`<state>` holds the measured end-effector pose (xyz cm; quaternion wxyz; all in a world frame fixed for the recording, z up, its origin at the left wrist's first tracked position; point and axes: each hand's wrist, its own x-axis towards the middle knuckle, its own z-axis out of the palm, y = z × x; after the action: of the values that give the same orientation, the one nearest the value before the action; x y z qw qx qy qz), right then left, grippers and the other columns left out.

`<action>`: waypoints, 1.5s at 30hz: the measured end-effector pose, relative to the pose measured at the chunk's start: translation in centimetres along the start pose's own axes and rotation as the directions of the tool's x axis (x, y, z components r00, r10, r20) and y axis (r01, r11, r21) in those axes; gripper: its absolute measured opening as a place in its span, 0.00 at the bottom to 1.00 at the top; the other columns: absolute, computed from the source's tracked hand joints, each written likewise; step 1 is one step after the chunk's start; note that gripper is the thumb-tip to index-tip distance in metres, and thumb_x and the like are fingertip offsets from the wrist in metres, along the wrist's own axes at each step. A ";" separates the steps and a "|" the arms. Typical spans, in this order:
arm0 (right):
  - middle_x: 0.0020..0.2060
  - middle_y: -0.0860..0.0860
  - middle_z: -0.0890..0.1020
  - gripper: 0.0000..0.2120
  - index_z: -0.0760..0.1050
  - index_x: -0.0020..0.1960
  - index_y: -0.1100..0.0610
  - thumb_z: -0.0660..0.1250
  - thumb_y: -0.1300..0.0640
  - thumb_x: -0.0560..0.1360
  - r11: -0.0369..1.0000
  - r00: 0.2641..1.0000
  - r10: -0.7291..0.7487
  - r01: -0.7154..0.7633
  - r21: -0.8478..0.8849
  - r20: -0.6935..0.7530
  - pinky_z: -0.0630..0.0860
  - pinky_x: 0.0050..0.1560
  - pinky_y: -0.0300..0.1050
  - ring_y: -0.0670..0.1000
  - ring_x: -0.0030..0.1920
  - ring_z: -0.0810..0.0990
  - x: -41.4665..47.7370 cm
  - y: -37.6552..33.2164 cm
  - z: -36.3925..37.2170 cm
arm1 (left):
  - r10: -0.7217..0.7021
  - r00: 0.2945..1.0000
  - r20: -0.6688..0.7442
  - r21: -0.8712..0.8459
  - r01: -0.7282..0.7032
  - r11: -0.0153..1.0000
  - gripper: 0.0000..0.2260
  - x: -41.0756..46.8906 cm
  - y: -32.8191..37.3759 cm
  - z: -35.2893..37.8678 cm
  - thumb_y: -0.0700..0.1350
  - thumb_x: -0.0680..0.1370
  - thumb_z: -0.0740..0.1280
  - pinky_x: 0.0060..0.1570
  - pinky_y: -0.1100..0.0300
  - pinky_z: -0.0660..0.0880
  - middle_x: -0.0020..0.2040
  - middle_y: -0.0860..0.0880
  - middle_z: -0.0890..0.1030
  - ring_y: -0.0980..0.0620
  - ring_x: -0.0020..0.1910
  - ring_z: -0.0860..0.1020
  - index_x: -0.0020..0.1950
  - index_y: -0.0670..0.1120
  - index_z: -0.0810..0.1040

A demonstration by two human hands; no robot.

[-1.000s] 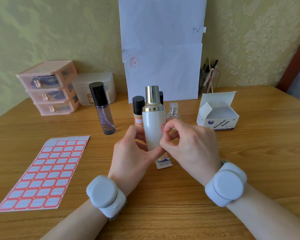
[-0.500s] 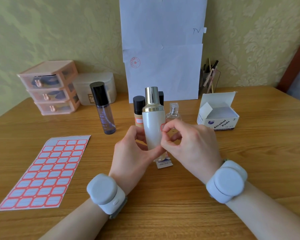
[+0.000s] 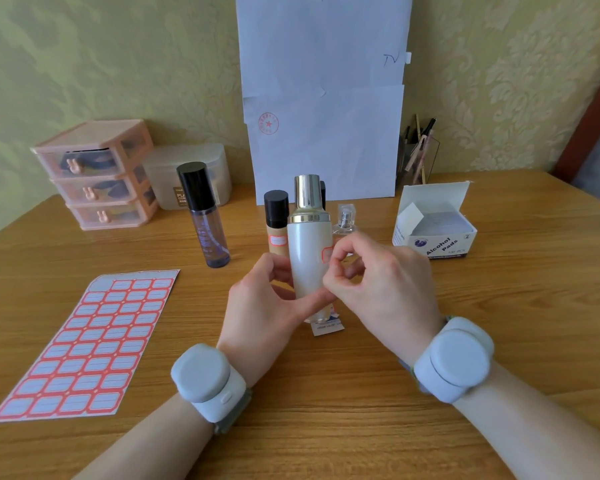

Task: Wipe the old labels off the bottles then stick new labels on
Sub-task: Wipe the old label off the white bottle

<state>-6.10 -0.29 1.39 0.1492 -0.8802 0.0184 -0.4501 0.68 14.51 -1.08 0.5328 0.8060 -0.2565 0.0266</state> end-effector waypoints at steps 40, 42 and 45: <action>0.39 0.42 0.86 0.11 0.66 0.51 0.46 0.65 0.44 0.75 0.979 0.984 0.120 -0.139 0.148 0.130 0.78 0.31 0.46 0.44 0.28 0.79 -0.1 0.1 0.5 | 0.003 0.990 0.139 -0.075 0.008 0.997 0.16 -0.1 0.5 -0.7 0.60 0.69 0.75 0.46 0.48 0.83 0.46 0.56 0.87 0.57 0.42 0.86 0.56 0.60 0.84; 0.39 0.42 0.86 0.11 0.68 0.50 0.47 0.65 0.43 0.74 0.983 0.985 0.104 -0.123 0.138 0.136 0.78 0.31 0.44 0.43 0.27 0.78 -0.1 0.2 0.4 | 0.003 0.989 0.146 -0.057 0.005 0.998 0.16 -0.1 0.4 -0.6 0.60 0.70 0.75 0.47 0.48 0.83 0.46 0.57 0.87 0.57 0.42 0.86 0.56 0.60 0.83; 0.38 0.44 0.86 0.10 0.69 0.49 0.48 0.64 0.43 0.74 0.989 0.989 0.072 -0.087 0.118 0.129 0.78 0.30 0.42 0.44 0.27 0.79 0.0 0.4 0.2 | 0.014 0.987 0.159 -0.040 -0.008 0.999 0.15 -0.1 0.3 -0.6 0.58 0.71 0.76 0.48 0.48 0.83 0.46 0.57 0.86 0.58 0.42 0.85 0.58 0.61 0.83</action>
<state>-5.88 -0.58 1.16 0.2221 -0.8941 0.0163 -0.3885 0.61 14.95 -0.64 0.5261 0.7936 -0.3031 -0.0399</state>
